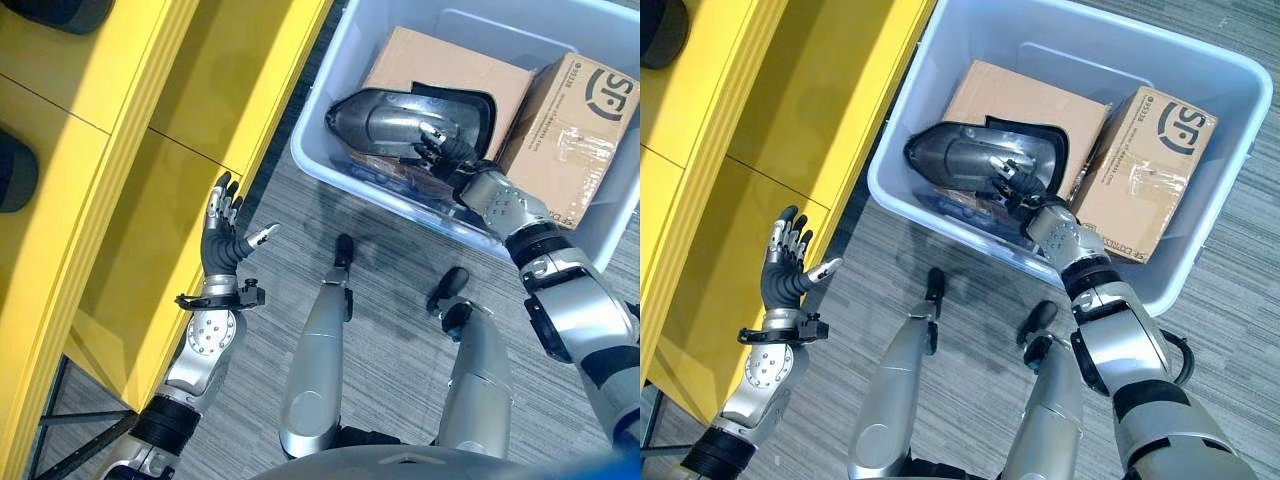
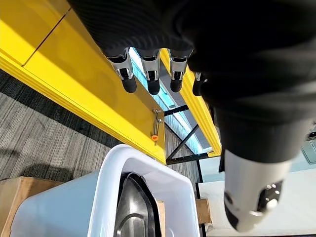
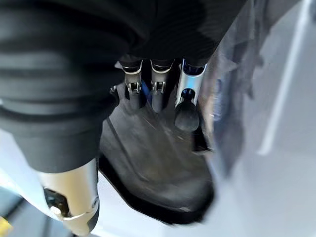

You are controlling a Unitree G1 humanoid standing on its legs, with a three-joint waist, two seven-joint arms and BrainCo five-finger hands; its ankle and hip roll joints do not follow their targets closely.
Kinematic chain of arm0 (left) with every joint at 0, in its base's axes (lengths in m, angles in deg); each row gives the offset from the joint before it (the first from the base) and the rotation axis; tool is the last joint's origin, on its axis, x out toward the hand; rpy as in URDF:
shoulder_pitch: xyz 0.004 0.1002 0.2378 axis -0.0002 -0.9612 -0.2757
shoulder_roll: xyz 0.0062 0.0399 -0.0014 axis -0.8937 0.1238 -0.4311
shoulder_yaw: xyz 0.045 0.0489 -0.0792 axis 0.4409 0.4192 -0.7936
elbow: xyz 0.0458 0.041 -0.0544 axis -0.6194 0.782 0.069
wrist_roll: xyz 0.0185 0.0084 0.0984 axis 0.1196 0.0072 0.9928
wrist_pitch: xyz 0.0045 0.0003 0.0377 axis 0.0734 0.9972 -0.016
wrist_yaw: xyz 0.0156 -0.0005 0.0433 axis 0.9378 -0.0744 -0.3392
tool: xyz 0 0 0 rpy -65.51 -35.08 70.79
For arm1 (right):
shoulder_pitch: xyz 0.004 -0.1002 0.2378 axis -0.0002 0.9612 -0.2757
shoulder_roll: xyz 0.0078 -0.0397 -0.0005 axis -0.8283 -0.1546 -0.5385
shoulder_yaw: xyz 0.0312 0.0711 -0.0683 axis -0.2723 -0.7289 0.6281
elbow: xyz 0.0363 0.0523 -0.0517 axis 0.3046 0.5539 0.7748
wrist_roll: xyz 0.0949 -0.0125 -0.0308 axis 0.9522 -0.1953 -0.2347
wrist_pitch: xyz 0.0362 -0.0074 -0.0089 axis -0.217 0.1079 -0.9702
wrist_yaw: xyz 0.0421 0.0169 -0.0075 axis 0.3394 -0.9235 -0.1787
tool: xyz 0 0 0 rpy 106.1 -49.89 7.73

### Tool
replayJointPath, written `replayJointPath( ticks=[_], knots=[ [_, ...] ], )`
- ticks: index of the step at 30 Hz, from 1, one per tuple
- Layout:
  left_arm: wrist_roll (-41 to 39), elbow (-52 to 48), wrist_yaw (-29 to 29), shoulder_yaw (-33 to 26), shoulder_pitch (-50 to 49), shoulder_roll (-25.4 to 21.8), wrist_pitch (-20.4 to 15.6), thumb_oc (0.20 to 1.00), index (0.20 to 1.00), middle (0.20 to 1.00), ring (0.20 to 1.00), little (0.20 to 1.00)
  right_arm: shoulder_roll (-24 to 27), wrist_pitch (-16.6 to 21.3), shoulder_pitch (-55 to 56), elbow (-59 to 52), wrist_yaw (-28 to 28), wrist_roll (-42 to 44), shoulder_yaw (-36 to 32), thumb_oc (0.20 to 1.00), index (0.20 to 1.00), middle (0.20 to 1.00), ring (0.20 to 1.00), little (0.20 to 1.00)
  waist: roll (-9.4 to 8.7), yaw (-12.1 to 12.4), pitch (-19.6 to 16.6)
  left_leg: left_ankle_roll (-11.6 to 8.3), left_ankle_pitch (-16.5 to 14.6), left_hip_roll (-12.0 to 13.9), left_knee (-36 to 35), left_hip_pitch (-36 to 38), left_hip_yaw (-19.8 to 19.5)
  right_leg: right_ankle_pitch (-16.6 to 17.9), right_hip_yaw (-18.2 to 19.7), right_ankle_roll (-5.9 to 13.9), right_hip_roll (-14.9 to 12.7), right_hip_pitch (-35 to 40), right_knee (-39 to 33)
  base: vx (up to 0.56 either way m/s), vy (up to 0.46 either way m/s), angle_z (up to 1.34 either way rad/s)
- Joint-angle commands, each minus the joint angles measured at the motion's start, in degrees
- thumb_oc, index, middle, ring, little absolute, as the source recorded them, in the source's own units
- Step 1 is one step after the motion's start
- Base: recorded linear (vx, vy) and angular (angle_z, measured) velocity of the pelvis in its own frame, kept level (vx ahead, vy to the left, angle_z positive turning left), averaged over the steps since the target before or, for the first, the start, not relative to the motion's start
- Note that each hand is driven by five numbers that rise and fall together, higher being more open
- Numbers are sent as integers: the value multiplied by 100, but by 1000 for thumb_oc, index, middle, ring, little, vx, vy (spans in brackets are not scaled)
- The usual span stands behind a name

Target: Move parts from the plastic box to the shelf.

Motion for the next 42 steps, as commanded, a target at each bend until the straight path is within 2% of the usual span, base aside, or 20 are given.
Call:
replayJointPath(
  ticks=[1,3,4,9,12,13,15,16,18,19,20,21,23,24,27,29,32,35,40,42],
  knots=[
    [164,-469,-214,58,49,63,-197,1000,1000,1000,1000,1000,265,512,102,-455,-85,911,-254,1000,1000,1000,1000,1000,84,-16,289,282,-427,-3,207,120,446,-36,145,303,148,637,-391,2,1,-17],
    [207,-479,-289,102,90,103,-172,1000,1000,1000,1000,1000,216,640,208,-616,-31,1260,-415,1000,1000,1000,1000,1000,87,-73,289,288,-440,2,203,161,474,-36,184,308,163,647,-396,6,22,-16],
    [253,-492,-376,190,131,160,-146,1000,1000,1000,1000,1000,84,1056,368,-949,140,1591,-603,1000,1000,1000,1000,1000,111,-144,289,298,-461,2,211,222,515,-33,243,318,166,673,-406,10,38,-11],
    [331,-526,-534,338,172,201,-79,1000,1000,1000,1000,1000,-58,1632,484,-1352,215,1936,-837,1000,1000,1000,1000,1000,155,-224,289,305,-476,-28,172,373,569,-7,287,339,162,770,-472,8,24,-12],
    [323,-568,-586,367,181,189,-50,1000,1000,1000,1000,1000,-54,1581,497,-1404,131,1716,-967,1000,1000,1000,1000,1000,180,-250,289,304,-479,-48,141,440,586,-4,306,348,161,818,-492,9,20,-5],
    [323,-582,-589,372,171,189,-52,1000,1000,1000,1000,1000,-17,1458,489,-1392,179,1164,-972,1000,1000,1000,1000,1000,193,-256,289,303,-478,-51,125,459,593,-5,316,346,158,830,-499,9,28,-6],
    [283,-626,-582,358,150,185,-40,1000,1000,1000,1000,1000,60,1438,464,-1443,128,-637,-843,1000,1000,1000,1000,1000,207,-257,289,290,-456,-57,77,510,607,6,319,342,146,864,-532,6,31,-4],
    [234,-656,-538,320,133,155,-43,1000,1000,1000,1000,1000,164,1516,442,-1490,101,-1867,-681,1000,1000,1000,1000,1000,207,-250,289,284,-438,-63,53,517,607,16,310,342,134,876,-561,0,0,0],
    [163,-706,-403,204,94,141,-45,1000,1000,1000,1000,1000,414,1635,326,-1723,-334,-4270,-211,1000,1000,1000,1000,1000,196,-236,289,273,-399,-64,-2,523,620,38,288,338,123,877,-608,0,0,0],
    [145,-745,-347,143,59,135,-26,1000,1000,1000,1000,1000,679,1574,235,-1973,-401,-5601,184,1000,1000,1000,1000,1000,174,-225,289,277,-379,-62,-15,516,613,47,270,339,118,877,-614,0,0,0],
    [141,-751,-335,130,48,142,-24,1000,1000,1000,1000,1000,704,1549,227,-2020,-388,-5829,237,1000,1000,1000,1000,1000,176,-233,289,278,-377,-62,-14,515,611,47,267,340,116,876,-611,0,0,0],
    [115,-803,-283,62,-2,124,-7,1000,1000,1000,1000,1000,1079,1514,99,-2418,-395,-7364,696,1000,1000,1000,1000,1000,140,-222,289,286,-366,-62,9,487,591,45,243,346,109,864,-580,0,0,0],
    [113,-843,-254,17,-78,84,-24,1000,1000,1000,1000,1000,1696,1466,-170,-2932,-139,-8928,1397,1000,1000,1000,1000,1000,76,-201,289,305,-362,-64,78,424,543,40,214,356,105,828,-500,3,-59,11],
    [186,-893,-275,0,-128,60,-18,1000,1000,1000,1000,1000,2167,1541,-455,-3186,98,-9831,2017,1000,1000,1000,1000,1000,14,-187,289,314,-361,-45,142,353,506,29,185,365,104,804,-451,0,-90,22],
    [155,-829,-369,15,-191,-164,-142,1000,1000,1000,1000,1000,2984,1609,-1188,-3474,505,-10598,3267,1000,1000,1000,1000,1000,-143,-152,289,298,-310,-7,147,309,460,12,112,381,138,827,-418,-3,-95,17],
    [141,-746,-346,-39,-238,-255,-253,1000,1000,1000,1000,1000,3252,1828,-1612,-3413,665,-11047,3921,1000,1000,1000,1000,1000,-230,-125,289,282,-268,38,129,284,439,13,47,388,162,857,-432,0,-105,7],
    [55,-682,-192,-206,-357,-455,-343,1000,1000,1000,1000,1000,3627,2085,-2500,-3078,580,-11400,5230,1000,1000,1000,1000,1000,-385,-4,289,263,-175,130,57,249,362,-5,-78,385,198,895,-409,14,-109,-4],
    [13,-576,-39,-299,-410,-495,-420,1000,1000,1000,1000,1000,3605,2330,-2932,-2754,559,-11602,5733,1000,1000,1000,1000,1000,-449,77,289,233,-101,188,-6,214,310,-26,-165,369,209,892,-365,12,-90,6],
    [42,-539,223,-429,-473,-462,-443,1000,1000,1000,1000,1000,3456,2640,-3261,-2228,1098,-11850,6217,1000,1000,1000,1000,1000,-486,221,289,197,-13,252,-48,91,215,-77,-302,338,176,816,-238,11,-72,4],
    [37,-548,298,-473,-485,-483,-437,1000,1000,1000,1000,1000,3333,2905,-3358,-1973,1419,-12202,6313,1000,1000,1000,1000,1000,-484,286,289,182,25,273,-69,40,178,-102,-368,325,144,778,-170,20,-77,15]
  ],
)
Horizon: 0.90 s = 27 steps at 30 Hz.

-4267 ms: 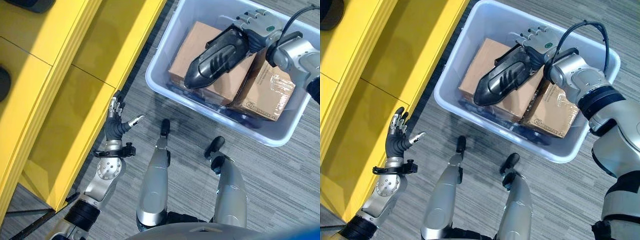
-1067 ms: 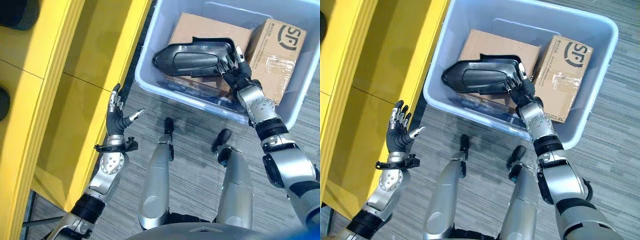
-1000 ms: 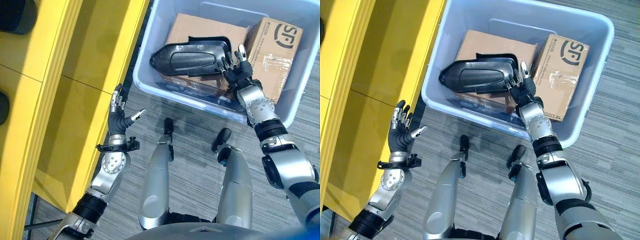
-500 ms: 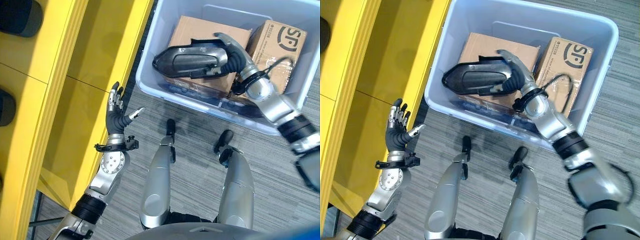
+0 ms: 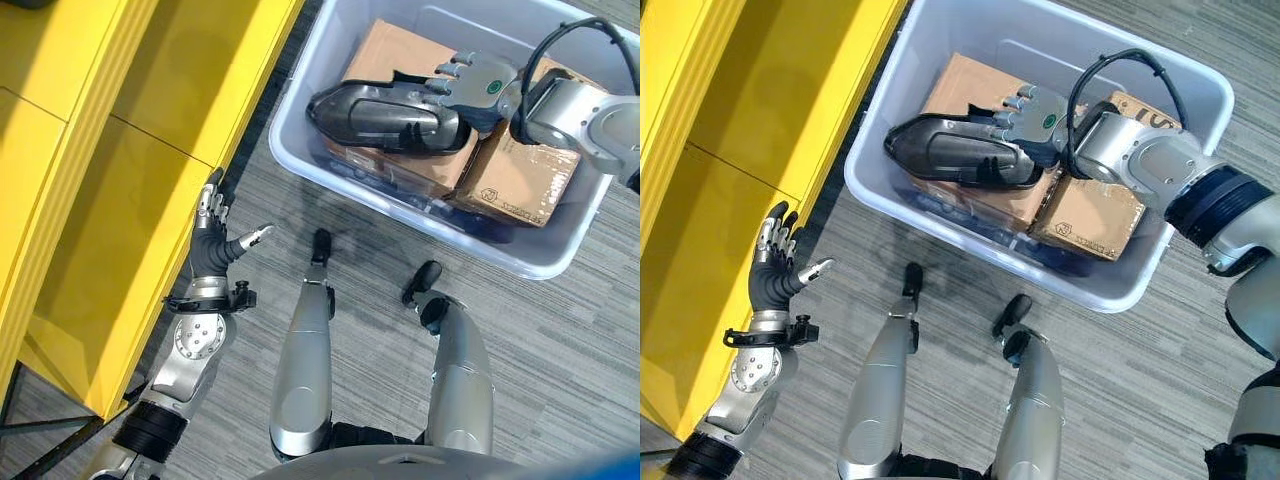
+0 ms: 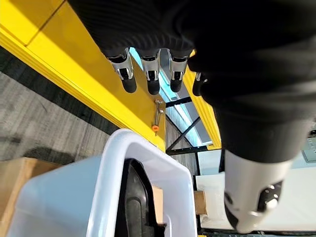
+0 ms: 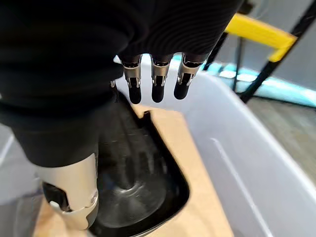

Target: Move parts from the plastic box to the shelf.

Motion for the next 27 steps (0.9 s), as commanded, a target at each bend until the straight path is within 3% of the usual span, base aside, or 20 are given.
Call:
replayJointPath(
  ticks=[1,4,8,14,15,17,18,20,23,27],
  knots=[
    [-3,-294,177,-273,-187,-153,-337,1000,1000,1000,1000,1000,67,517,-383,193,381,-715,190,1000,1000,1000,1000,1000,-23,189,-10,286,-105,93,298,-344,291,-85,-115,387,-38,374,62,28,-81,18],
    [-90,-284,350,-318,-201,-150,-305,1000,1000,1000,1000,1000,-123,550,-301,635,-149,-1065,54,1000,1000,1000,1000,1000,47,299,-10,281,-86,88,364,-511,197,-171,-167,344,-102,224,303,40,-70,12],
    [-65,-236,469,-365,-228,-92,-352,1000,1000,1000,1000,1000,-313,305,-152,1014,-1053,-1792,-140,1000,1000,1000,1000,1000,110,403,-10,285,-89,78,502,-818,57,-309,-212,290,-145,-54,638,39,-68,18],
    [-61,-126,535,-351,-168,-33,-476,1000,1000,1000,1000,1000,-695,-97,183,1518,-1115,-2195,-388,1000,1000,1000,1000,1000,230,515,-10,285,-107,70,700,-1264,-99,-469,-242,223,-204,-459,1004,26,-66,10],
    [-69,-122,542,-353,-149,-36,-472,1000,1000,1000,1000,1000,-792,-366,264,1695,-897,-1959,-437,1000,1000,1000,1000,1000,265,548,-10,292,-123,63,772,-1371,-149,-513,-245,205,-232,-553,1120,43,-111,5],
    [-73,-108,700,-381,-163,5,-522,1000,1000,1000,1000,1000,-935,-511,402,2210,-600,-102,-467,1000,1000,1000,1000,1000,313,619,-10,296,-132,41,853,-1533,-232,-563,-275,177,-235,-667,1229,33,-103,13],
    [-86,-100,745,-384,-162,11,-526,1000,1000,1000,1000,1000,-950,-549,447,2290,-650,584,-471,1000,1000,1000,1000,1000,322,621,-10,296,-133,39,869,-1560,-239,-566,-278,181,-236,-693,1252,32,-80,14],
    [-240,-78,815,-340,-139,31,-476,1000,1000,1000,1000,1000,-1150,-1140,640,2380,-1072,2943,-766,1000,1000,1000,1000,1000,362,590,-10,286,-206,52,976,-1612,-260,-584,-247,167,-264,-778,1319,31,-52,13],
    [-102,-98,712,-310,-113,84,-508,1000,1000,1000,1000,1000,-1280,-1178,903,2651,-967,3045,-1185,1000,1000,1000,1000,1000,396,566,-10,285,-230,62,983,-1607,-235,-594,-226,162,-275,-788,1310,3,-1,3],
    [-26,-182,585,-176,-21,158,-402,1000,1000,1000,1000,1000,-1492,-1422,1435,3244,-925,3937,-2014,1000,1000,1000,1000,1000,539,506,-10,300,-249,54,953,-1577,-170,-571,-153,162,-303,-823,1268,-5,13,5]
  ],
)
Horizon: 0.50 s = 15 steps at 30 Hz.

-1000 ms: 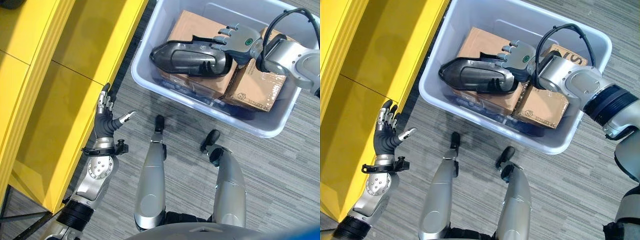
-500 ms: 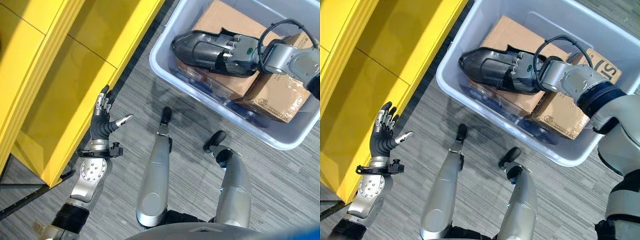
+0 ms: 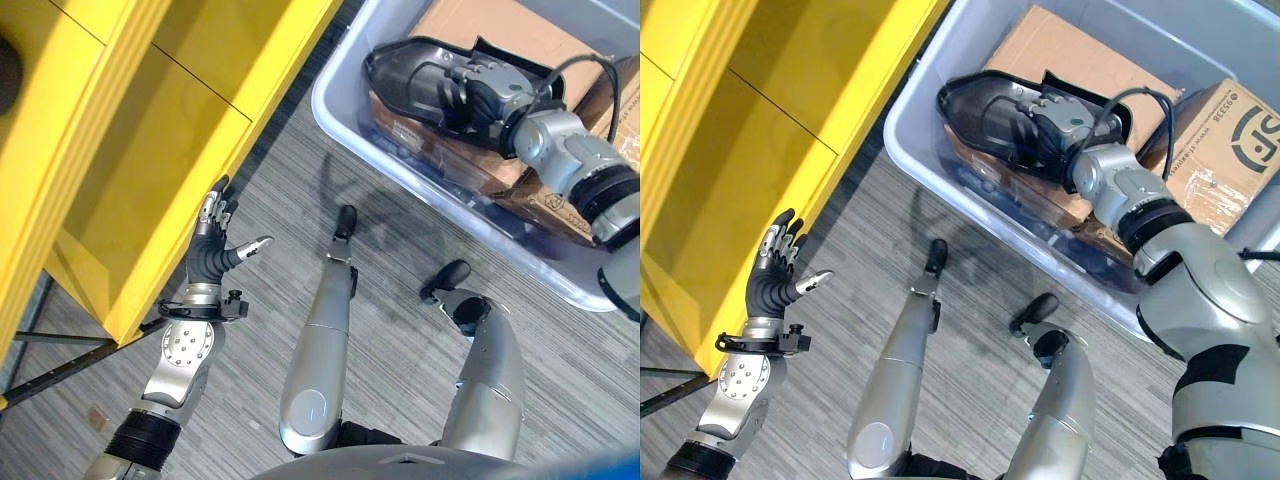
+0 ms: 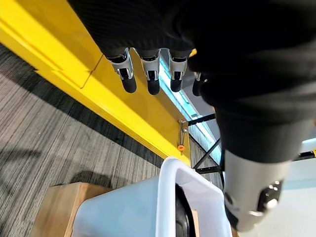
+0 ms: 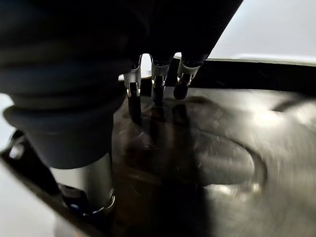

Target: Move parts from the plastic box to the shelf.

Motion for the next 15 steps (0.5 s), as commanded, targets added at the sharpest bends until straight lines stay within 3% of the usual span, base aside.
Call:
replayJointPath(
  ticks=[1,5,8,15],
  knots=[
    [34,-348,-180,31,176,93,-243,1000,1000,1000,1000,1000,3,-679,147,698,188,902,38,1000,1000,1000,1000,1000,124,11,266,416,-160,143,225,-270,371,156,211,408,99,245,42,-17,38,2],
    [42,-422,-252,84,218,151,-211,1000,1000,1000,1000,1000,-157,-693,580,834,145,1706,-954,1000,1000,1000,1000,1000,191,-90,266,420,-197,121,135,-111,486,188,287,407,126,317,-102,-15,47,-3],
    [82,-430,-327,143,287,186,-165,1000,1000,1000,1000,1000,-207,-769,733,839,226,2080,-1309,1000,1000,1000,1000,1000,204,-151,266,424,-230,118,133,-32,538,202,341,413,127,346,-133,-2,43,-1],
    [108,-324,-536,324,500,296,-91,1000,1000,1000,1000,1000,-318,-1028,1151,800,-368,2576,-2113,1000,1000,1000,1000,1000,250,-388,266,419,-285,110,56,245,736,290,520,437,181,482,-365,-15,59,-10]
  ],
)
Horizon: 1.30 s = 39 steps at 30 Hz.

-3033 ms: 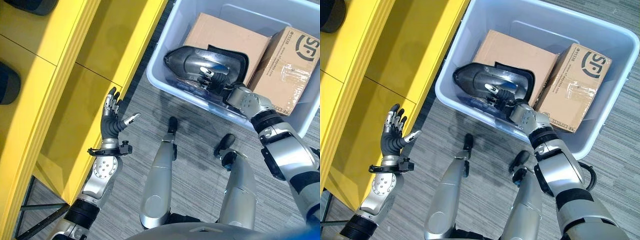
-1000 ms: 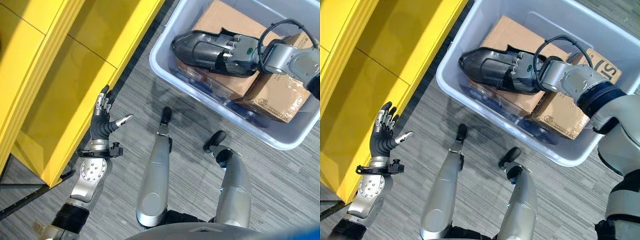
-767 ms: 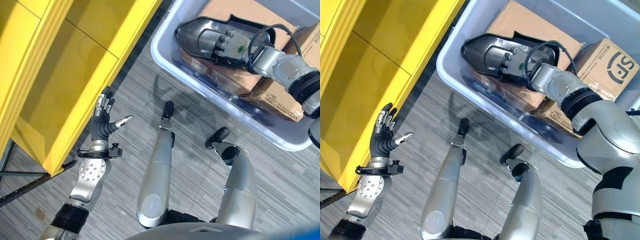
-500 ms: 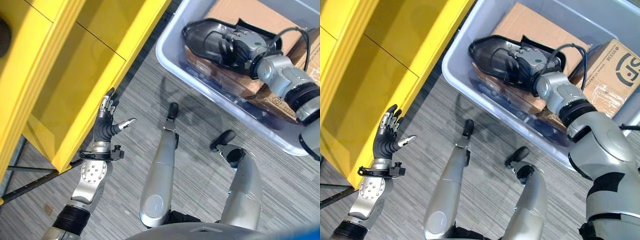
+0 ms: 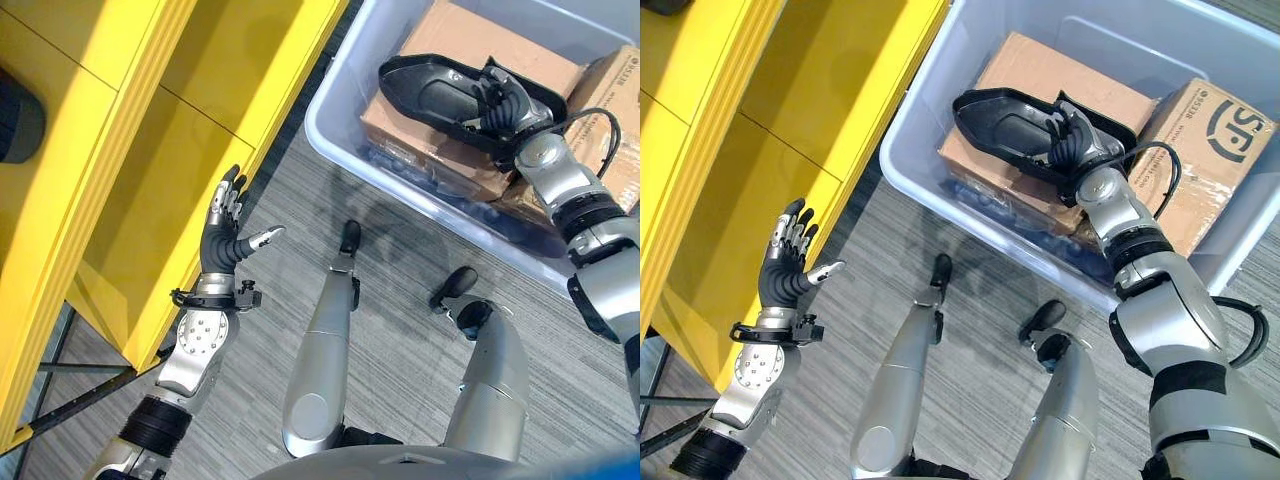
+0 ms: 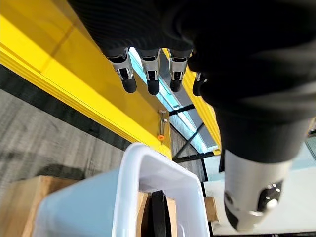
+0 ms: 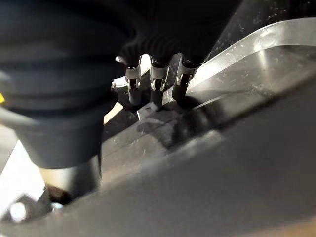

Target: Move parts from the plastic box to the shelf.

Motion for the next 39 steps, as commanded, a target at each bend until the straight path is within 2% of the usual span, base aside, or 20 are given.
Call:
replayJointPath(
  ticks=[1,6,9,11,13,14,15,18,19,22,23,25,27,30,32,33,35,36,38,39],
  knots=[
    [117,-221,-271,30,128,205,-278,1000,1000,1000,1000,1000,233,-748,444,513,-441,565,-102,1000,1000,1000,1000,1000,156,-79,405,373,-277,152,158,-36,421,157,230,305,200,392,-269,-22,67,-15],
    [176,-244,-425,118,200,249,-231,1000,1000,1000,1000,1000,224,-906,614,530,-741,1351,-527,1000,1000,1000,1000,1000,171,-192,405,385,-339,133,159,56,493,187,320,309,240,443,-382,-10,47,-7],
    [187,-259,-554,198,272,302,-178,1000,1000,1000,1000,1000,169,-829,799,586,-1128,2007,-945,1000,1000,1000,1000,1000,201,-287,405,401,-389,107,150,158,573,211,405,319,271,507,-485,2,89,-21],
    [213,-221,-666,300,371,366,-153,1000,1000,1000,1000,1000,6,-816,932,541,-925,2900,-1359,1000,1000,1000,1000,1000,229,-377,405,403,-427,86,104,293,661,259,484,340,290,584,-610,6,133,-18],
    [205,-233,-716,325,409,377,-118,1000,1000,1000,1000,1000,-67,-820,984,534,-712,3388,-1522,1000,1000,1000,1000,1000,247,-414,405,399,-439,70,90,356,690,271,525,347,298,621,-653,15,113,-18],
    [216,-182,-727,353,432,412,-139,1000,1000,1000,1000,1000,-141,-652,1017,497,-418,3467,-1605,1000,1000,1000,1000,1000,270,-440,405,402,-444,64,70,418,730,289,561,350,306,659,-692,28,128,-11],
    [209,-199,-723,365,453,424,-109,1000,1000,1000,1000,1000,-224,-466,1007,350,-361,3119,-1581,1000,1000,1000,1000,1000,282,-448,405,401,-448,44,35,490,755,304,573,358,298,712,-752,25,114,-8],
    [215,-204,-710,370,485,464,-111,1000,1000,1000,1000,1000,-283,38,903,-86,-593,1344,-1267,1000,1000,1000,1000,1000,293,-465,405,399,-411,14,-61,597,814,386,579,384,291,796,-902,9,79,-19],
    [237,-254,-687,378,476,484,-87,1000,1000,1000,1000,1000,-224,103,804,-549,-937,2,-913,1000,1000,1000,1000,1000,282,-471,405,396,-373,5,-126,653,838,445,577,406,292,844,-989,5,75,-11],
    [174,-391,-713,344,300,373,-86,1000,1000,1000,1000,1000,191,-238,758,-1826,-1053,-838,-304,1000,1000,1000,1000,1000,166,-529,405,392,-284,13,-276,768,834,559,585,471,334,971,-1176,6,66,2],
    [151,-387,-691,315,274,352,-111,1000,1000,1000,1000,1000,352,-312,793,-2083,-1039,-951,-202,1000,1000,1000,1000,1000,109,-555,405,391,-262,23,-335,805,838,590,581,494,353,1011,-1254,0,0,0],
    [134,-431,-684,279,176,301,-157,1000,1000,1000,1000,1000,572,-446,1013,-2489,-934,-450,-172,1000,1000,1000,1000,1000,35,-597,405,385,-220,55,-419,872,852,641,571,524,389,1084,-1367,0,0,0],
    [137,-482,-711,229,110,254,-152,1000,1000,1000,1000,1000,676,-410,1361,-2766,-843,338,-370,1000,1000,1000,1000,1000,-54,-662,405,381,-200,93,-471,929,880,683,567,544,423,1144,-1473,0,0,0],
    [144,-506,-756,185,116,230,-112,1000,1000,1000,1000,1000,670,-328,1634,-2897,-814,641,-618,1000,1000,1000,1000,1000,-128,-721,405,380,-218,121,-475,1005,921,710,551,561,441,1221,-1548,-2,-12,-8],
    [159,-512,-789,181,154,240,-89,1000,1000,1000,1000,1000,640,-196,1669,-2797,-866,457,-710,1000,1000,1000,1000,1000,-156,-729,405,383,-241,131,-452,1023,929,718,545,561,450,1256,-1583,-6,-21,-10],
    [195,-536,-799,185,196,236,-48,1000,1000,1000,1000,1000,649,-96,1602,-2689,-806,101,-707,1000,1000,1000,1000,1000,-161,-720,405,388,-251,126,-443,1031,923,712,526,559,449,1274,-1583,-23,-41,-14],
    [252,-498,-836,299,341,236,8,1000,1000,1000,1000,1000,754,-54,1029,-2420,-758,-2062,-280,1000,1000,1000,1000,1000,-127,-644,405,388,-259,76,-386,1019,885,726,476,558,430,1309,-1583,-30,-53,-8],
    [266,-477,-824,341,368,239,-2,1000,1000,1000,1000,1000,896,-53,755,-2324,-685,-2964,76,1000,1000,1000,1000,1000,-120,-611,405,386,-246,70,-383,1004,869,731,449,564,416,1310,-1574,-21,-50,-5],
    [312,-460,-836,387,368,218,-24,1000,1000,1000,1000,1000,1077,-44,393,-2243,-664,-3907,587,1000,1000,1000,1000,1000,-112,-572,405,385,-230,59,-381,982,844,740,412,574,405,1314,-1573,-16,-46,1],
    [290,-427,-812,414,363,177,-65,1000,1000,1000,1000,1000,1295,65,2,-2207,-628,-4804,1190,1000,1000,1000,1000,1000,-128,-519,405,382,-209,58,-385,968,827,750,383,581,402,1323,-1584,-15,-50,11]
  ],
)
